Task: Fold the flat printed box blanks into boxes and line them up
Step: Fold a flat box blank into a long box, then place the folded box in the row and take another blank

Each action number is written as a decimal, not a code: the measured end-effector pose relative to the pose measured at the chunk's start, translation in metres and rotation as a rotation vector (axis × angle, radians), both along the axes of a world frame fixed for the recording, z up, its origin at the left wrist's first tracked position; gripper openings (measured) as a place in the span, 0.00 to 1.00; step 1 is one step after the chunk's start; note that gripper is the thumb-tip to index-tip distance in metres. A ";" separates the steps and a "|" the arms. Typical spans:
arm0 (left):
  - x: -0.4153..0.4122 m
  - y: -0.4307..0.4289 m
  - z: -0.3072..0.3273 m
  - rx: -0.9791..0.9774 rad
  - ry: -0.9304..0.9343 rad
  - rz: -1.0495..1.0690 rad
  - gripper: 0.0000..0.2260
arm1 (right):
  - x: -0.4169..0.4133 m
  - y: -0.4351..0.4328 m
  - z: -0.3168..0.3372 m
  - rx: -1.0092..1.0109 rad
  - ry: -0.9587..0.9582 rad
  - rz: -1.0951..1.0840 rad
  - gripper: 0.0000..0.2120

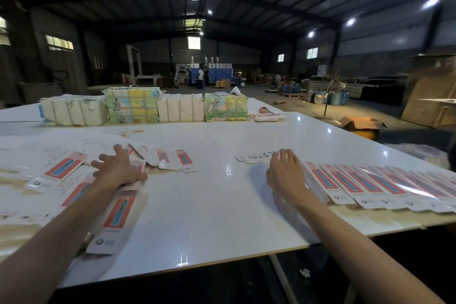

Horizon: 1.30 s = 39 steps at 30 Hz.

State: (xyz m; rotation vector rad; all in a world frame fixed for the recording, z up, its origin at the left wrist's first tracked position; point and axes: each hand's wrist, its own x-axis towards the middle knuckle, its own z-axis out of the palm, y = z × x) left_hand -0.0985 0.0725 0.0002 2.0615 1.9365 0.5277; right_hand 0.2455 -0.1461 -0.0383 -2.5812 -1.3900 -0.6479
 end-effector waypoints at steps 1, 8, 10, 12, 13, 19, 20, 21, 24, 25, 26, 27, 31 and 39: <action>0.008 -0.007 0.001 -0.004 -0.043 -0.045 0.54 | -0.011 0.013 0.003 0.075 0.080 0.100 0.20; 0.068 -0.069 0.005 0.105 -0.119 -0.331 0.55 | -0.098 0.086 0.017 0.332 1.024 0.578 0.23; 0.080 -0.085 0.000 0.125 -0.082 -0.380 0.55 | -0.115 0.096 0.008 0.352 1.320 0.642 0.23; 0.084 -0.094 -0.009 0.118 -0.077 -0.446 0.55 | -0.123 0.101 -0.005 0.451 1.538 0.675 0.20; 0.085 -0.095 -0.013 0.104 -0.101 -0.474 0.55 | -0.124 0.103 -0.010 0.519 1.608 0.676 0.22; 0.093 -0.083 -0.011 -0.232 -0.783 -0.528 0.31 | -0.106 0.097 -0.010 0.631 1.725 0.738 0.36; 0.095 -0.081 -0.010 -0.321 -0.874 -0.499 0.26 | -0.105 0.095 -0.010 0.622 1.718 0.746 0.36; 0.095 -0.079 -0.010 -0.428 -0.950 -0.487 0.24 | -0.104 0.094 -0.010 0.619 1.716 0.745 0.35; 0.090 -0.078 -0.021 -0.733 -1.169 -0.616 0.25 | -0.101 0.092 -0.011 0.581 1.679 0.698 0.31; 0.088 -0.078 -0.025 -0.787 -1.238 -0.636 0.25 | -0.100 0.091 -0.011 0.557 1.664 0.689 0.30; 0.086 -0.077 -0.030 -0.821 -1.298 -0.621 0.24 | -0.099 0.092 -0.012 0.537 1.659 0.693 0.30; 0.084 -0.077 -0.033 -0.834 -1.332 -0.597 0.24 | -0.099 0.092 -0.013 0.525 1.659 0.709 0.30; 0.084 -0.070 -0.046 -0.648 -1.337 -0.527 0.23 | -0.100 0.096 -0.014 0.492 1.505 0.722 0.34; 0.079 -0.066 -0.053 -0.800 -1.369 -0.618 0.28 | -0.099 0.089 -0.011 0.483 1.308 0.766 0.18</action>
